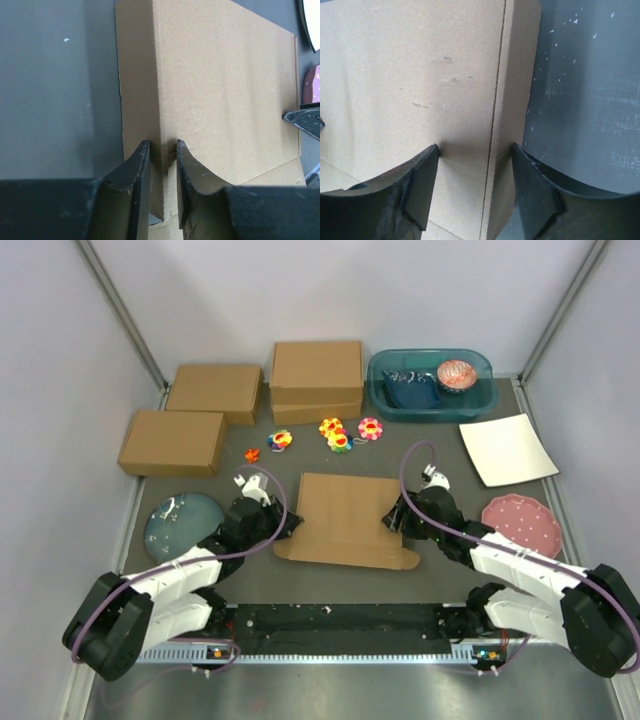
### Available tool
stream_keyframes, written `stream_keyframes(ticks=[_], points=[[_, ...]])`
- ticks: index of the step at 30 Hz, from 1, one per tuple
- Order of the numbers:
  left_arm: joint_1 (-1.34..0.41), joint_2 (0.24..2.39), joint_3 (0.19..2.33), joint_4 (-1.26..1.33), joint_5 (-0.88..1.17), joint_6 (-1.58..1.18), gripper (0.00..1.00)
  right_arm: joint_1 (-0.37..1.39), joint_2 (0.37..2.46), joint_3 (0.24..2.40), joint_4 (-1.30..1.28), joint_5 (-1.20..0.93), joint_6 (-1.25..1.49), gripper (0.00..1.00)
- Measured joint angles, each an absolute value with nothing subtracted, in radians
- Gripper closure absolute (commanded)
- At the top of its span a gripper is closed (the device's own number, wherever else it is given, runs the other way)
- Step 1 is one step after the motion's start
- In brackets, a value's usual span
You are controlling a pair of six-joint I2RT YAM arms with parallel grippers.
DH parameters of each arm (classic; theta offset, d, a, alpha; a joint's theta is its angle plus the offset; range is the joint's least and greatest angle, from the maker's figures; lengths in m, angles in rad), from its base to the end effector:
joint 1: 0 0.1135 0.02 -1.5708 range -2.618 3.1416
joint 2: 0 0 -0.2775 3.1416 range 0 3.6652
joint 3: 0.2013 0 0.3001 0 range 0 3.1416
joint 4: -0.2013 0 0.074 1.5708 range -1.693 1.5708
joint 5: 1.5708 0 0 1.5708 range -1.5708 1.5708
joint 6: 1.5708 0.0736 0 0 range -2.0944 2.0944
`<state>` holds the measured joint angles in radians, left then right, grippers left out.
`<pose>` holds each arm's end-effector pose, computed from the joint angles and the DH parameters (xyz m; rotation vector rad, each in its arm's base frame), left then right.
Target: Fold the paper box
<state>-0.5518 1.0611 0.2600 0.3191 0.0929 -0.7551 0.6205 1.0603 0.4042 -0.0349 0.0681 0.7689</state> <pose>0.2202 -0.1436 0.1181 -0.1598 2.1703 -0.8809 0.2206 0.1515 0.1298 0.2114 2.3368 0.6455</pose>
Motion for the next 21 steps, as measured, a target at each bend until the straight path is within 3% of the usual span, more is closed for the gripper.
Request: stream_keyframes(ticks=[1,2,5,8,12,14,15,16,18,19,21], points=[[-0.552,1.060,0.259,0.320,0.092,-0.757,0.62,0.621,1.060,0.406,-0.036,0.071,0.771,0.30],[-0.552,1.056,0.259,0.318,0.089,-0.757,0.56,0.623,1.059,0.408,-0.038,0.075,0.772,0.23],[-0.556,1.018,0.260,0.271,0.085,-0.757,0.38,0.633,1.039,0.416,-0.086,0.096,0.767,0.17],[-0.564,0.934,0.266,0.185,0.048,-0.757,0.32,0.622,0.963,0.444,-0.188,0.116,0.750,0.15],[-0.558,0.854,0.315,0.118,-0.033,-0.756,0.33,0.588,0.856,0.494,-0.285,0.147,0.719,0.18],[-0.547,0.852,0.350,0.103,-0.068,-0.756,0.35,0.580,0.816,0.500,-0.297,0.162,0.710,0.26],[-0.540,0.858,0.361,0.101,-0.079,-0.757,0.43,0.579,0.799,0.499,-0.308,0.168,0.709,0.33],[-0.532,0.868,0.368,0.102,-0.091,-0.757,0.48,0.579,0.787,0.495,-0.316,0.172,0.710,0.49],[-0.516,0.899,0.368,0.104,-0.099,-0.762,0.63,0.579,0.773,0.468,-0.315,0.175,0.713,0.64],[-0.508,0.923,0.365,0.105,-0.099,-0.764,0.66,0.579,0.771,0.450,-0.314,0.175,0.717,0.78],[-0.496,0.973,0.358,0.115,-0.094,-0.766,0.73,0.579,0.770,0.397,-0.307,0.171,0.731,0.90]])
